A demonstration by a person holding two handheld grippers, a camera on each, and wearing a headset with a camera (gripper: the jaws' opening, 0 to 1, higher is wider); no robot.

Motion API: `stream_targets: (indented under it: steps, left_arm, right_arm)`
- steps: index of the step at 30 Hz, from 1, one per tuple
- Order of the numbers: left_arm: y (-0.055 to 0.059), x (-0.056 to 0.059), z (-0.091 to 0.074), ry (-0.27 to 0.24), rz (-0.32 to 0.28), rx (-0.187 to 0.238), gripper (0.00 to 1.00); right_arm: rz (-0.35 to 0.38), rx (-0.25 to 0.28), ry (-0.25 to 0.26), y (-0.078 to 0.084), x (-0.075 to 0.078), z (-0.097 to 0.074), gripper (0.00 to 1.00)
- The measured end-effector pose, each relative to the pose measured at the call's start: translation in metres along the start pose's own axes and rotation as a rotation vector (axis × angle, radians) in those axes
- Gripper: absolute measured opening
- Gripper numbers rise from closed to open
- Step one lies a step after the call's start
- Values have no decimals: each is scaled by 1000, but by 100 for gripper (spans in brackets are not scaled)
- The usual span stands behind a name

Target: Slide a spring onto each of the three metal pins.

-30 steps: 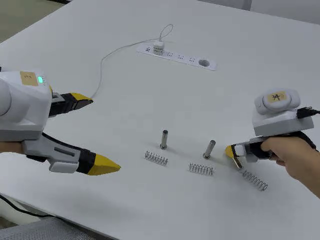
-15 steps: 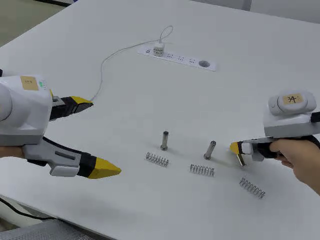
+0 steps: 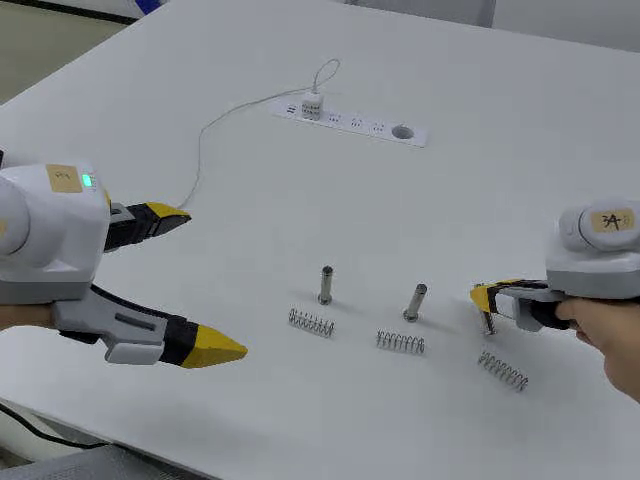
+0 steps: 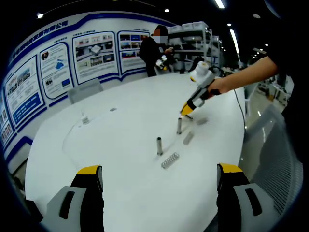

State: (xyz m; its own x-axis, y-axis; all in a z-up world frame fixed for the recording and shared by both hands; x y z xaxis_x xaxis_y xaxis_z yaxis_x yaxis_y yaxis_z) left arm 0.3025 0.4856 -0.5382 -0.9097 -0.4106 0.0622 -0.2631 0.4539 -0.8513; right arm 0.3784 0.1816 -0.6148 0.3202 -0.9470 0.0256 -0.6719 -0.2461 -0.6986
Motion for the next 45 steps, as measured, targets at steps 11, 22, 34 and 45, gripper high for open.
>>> stream_targets:
  steps: [11, 22, 34, 45]
  left_arm:
    - [-4, 4, 6, 19, 8, -5, 100]
    - [-9, 4, 7, 28, 20, -16, 100]
    - [-13, 8, 12, 39, 34, -28, 100]
    - [-13, 13, 8, 31, 35, -29, 100]
  right_arm:
    - [-59, 127, -24, -3, 3, -13, 8]
    - [-96, 224, -28, 5, 10, -21, 8]
    - [-93, 275, -35, 16, 10, -30, 8]
    - [-147, 274, -47, 20, 2, -34, 8]
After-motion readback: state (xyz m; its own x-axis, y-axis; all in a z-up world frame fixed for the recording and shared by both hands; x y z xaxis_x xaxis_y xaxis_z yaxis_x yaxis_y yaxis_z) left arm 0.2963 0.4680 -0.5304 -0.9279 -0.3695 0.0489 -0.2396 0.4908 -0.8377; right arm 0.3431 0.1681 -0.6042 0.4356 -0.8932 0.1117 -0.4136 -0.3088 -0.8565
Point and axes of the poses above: the centre of the closed fingertips' face, and the gripper's own axes: z roughly forward along the fingers, x roughly to its right, y roughly out of its underside, the point moved 4 cm from there along -z, roughly backward along the fingers, and after that the axes turned 11 degrees about y, right-handed, at the moved point
